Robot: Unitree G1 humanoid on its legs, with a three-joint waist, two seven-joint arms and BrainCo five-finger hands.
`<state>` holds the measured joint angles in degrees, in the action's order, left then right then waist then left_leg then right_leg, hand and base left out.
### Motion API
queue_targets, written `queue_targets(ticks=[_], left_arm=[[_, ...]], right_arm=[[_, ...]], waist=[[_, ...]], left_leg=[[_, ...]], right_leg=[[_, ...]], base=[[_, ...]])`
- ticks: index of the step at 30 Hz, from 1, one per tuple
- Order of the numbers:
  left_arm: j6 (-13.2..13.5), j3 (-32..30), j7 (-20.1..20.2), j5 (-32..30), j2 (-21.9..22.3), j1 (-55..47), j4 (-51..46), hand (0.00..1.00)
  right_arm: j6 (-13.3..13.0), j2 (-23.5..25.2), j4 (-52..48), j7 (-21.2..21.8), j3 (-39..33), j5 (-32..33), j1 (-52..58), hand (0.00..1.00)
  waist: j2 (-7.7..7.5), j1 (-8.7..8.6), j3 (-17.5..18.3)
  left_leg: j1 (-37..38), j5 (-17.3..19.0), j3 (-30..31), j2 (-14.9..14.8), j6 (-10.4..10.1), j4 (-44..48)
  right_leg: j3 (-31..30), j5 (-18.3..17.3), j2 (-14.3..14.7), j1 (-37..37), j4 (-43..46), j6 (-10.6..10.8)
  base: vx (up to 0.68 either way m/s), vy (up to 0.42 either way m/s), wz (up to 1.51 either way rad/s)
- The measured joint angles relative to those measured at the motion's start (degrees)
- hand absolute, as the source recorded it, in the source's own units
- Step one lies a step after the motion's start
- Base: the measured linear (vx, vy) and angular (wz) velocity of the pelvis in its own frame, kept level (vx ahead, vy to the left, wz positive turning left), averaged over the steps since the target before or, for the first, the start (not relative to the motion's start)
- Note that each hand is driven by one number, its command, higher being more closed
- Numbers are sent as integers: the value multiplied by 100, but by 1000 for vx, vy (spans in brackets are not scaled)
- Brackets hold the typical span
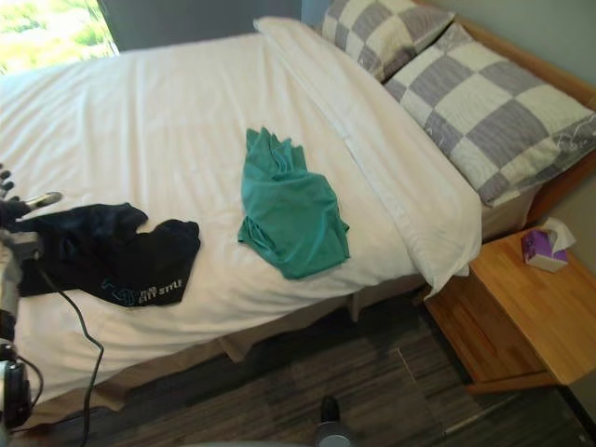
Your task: Tidy the bed and pick cloth on bed and put in laundry
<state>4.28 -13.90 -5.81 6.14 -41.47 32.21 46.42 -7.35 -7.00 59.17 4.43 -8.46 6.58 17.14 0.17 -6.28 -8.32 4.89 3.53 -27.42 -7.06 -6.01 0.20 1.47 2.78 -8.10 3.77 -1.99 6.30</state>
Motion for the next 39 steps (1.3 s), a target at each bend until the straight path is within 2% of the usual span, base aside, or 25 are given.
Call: queue_targets(ticks=[1,8,10,15,18,22,25,29,32,33,35,38,39], left_arm=[[-34,39,-89,-125,42,15,0,0],[-552,262,-707,-808,60,622,77,0],[-822,338,-821,-804,59,873,219,0],[-1397,371,-807,-718,49,1126,338,0],[-1779,374,-604,-525,67,1129,630,0],[-1830,271,-566,-276,143,1070,545,0],[-1708,2,-566,-143,311,1012,398,0],[-1504,-368,-545,-44,454,1003,332,0],[-1459,-653,-238,-55,513,1010,308,0],[-1454,-754,-31,-60,515,1005,306,100],[-1366,-904,252,-58,571,958,307,100],[-1092,-1114,565,-39,629,820,308,100],[-909,-1151,669,199,666,701,308,100]], right_arm=[[-7,0,-12,0,11,12,-20,0],[-111,-71,-212,-2,72,11,-173,0],[-121,-92,-317,-5,134,23,-212,0],[-257,-133,-450,-8,256,122,-429,0],[-317,-182,-654,-5,337,177,-513,0],[-299,-221,-946,-6,453,172,-509,0],[-210,-289,-1111,-7,537,124,-487,0],[-142,-338,-1327,-14,595,123,-401,0],[-103,-386,-1456,-18,653,158,-385,0],[-87,-422,-1475,-20,701,178,-386,0],[-48,-448,-1508,-38,712,230,-379,0],[-44,-435,-1566,-334,676,494,-475,0],[-40,-451,-1569,-386,691,509,-535,0]], waist=[[-24,-35,-29],[90,-224,-406],[89,-249,-548],[37,-337,-972],[13,-359,-1199],[1,-288,-1343],[0,-180,-1344],[18,-73,-1360],[14,-52,-1464],[11,-37,-1468],[11,-15,-1468],[12,54,-1467],[14,99,-1466]], left_leg=[[-2,0,-3,0,0,0],[-177,2,-24,5,2,37],[-316,3,-28,-4,4,115],[-788,67,-4,-82,48,408],[-1015,72,4,-121,49,509],[-1130,73,-10,-181,50,622],[-1247,90,-28,-254,33,717],[-1395,118,-46,-325,9,798],[-1394,127,-47,-367,-5,805],[-1399,128,-47,-385,-8,805],[-1395,129,-42,-397,-10,802],[-1409,127,-62,-385,-11,799],[-1394,127,-75,-379,-11,798]], right_leg=[[-5,0,1,3,0,0],[-97,6,3,190,12,-5],[-115,6,-5,308,49,-6],[-198,7,3,715,208,-9],[-228,7,18,950,301,-9],[-289,-2,35,1022,369,-21],[-364,-87,81,1150,539,-101],[-377,-136,125,1363,692,-91],[-377,-219,125,1390,825,-81],[-373,-233,116,1402,852,-87],[-363,-259,115,1405,891,-83],[-375,-270,112,1460,928,-79],[-377,-278,112,1471,944,-74]], base=[[9,-24,-5],[9,-18,-5],[-19,-35,-2],[-54,-42,3],[-30,-51,2],[-14,-24,7],[-25,-34,5],[-33,-40,-1],[-53,-34,3],[-28,-23,4],[-10,-9,2],[13,0,-1],[38,1,0]])
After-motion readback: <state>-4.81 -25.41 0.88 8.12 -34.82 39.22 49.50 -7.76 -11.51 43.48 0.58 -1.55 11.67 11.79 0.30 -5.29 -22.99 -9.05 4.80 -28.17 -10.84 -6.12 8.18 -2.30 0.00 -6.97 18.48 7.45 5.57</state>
